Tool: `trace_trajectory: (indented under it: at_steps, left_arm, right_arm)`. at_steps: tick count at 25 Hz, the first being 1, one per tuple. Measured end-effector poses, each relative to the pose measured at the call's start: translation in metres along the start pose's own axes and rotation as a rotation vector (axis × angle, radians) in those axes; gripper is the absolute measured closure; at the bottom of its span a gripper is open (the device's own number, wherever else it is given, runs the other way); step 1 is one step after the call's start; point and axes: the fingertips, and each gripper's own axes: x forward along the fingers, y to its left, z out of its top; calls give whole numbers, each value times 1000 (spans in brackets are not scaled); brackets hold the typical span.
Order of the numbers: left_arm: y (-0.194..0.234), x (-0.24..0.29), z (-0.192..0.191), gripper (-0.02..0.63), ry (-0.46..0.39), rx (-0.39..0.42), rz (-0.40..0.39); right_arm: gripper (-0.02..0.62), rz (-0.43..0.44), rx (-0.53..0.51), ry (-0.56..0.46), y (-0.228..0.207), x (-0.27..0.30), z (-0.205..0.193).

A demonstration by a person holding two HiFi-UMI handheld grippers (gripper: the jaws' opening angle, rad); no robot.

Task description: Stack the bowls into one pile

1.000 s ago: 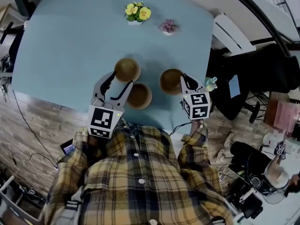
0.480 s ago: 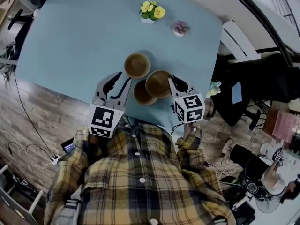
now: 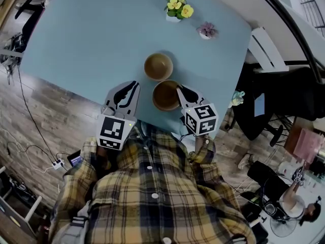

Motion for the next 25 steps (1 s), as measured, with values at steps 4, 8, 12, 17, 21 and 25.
trace_trajectory:
  at_steps: [4, 8, 12, 17, 21, 25]
  left_arm:
    - [3, -3, -5, 617, 7, -15, 3]
    - [3, -5, -11, 617, 22, -32, -2]
    - [3, -4, -16, 617, 32, -37, -5]
    - [5, -1, -20, 617, 42, -43, -8]
    - [5, 2, -19, 617, 46, -43, -12]
    - [5, 2, -21, 617, 48, -44, -13]
  right_arm:
    - [580, 0, 1, 26, 5, 5, -10]
    - [580, -8, 10, 54, 6, 9, -22]
    - [580, -18, 1, 85, 4, 13, -32]
    - [578, -51, -39, 97, -1, 18, -38]
    - [575, -51, -91, 85, 0, 20, -36]
    - [531, -48, -123, 64, 5, 21, -36]
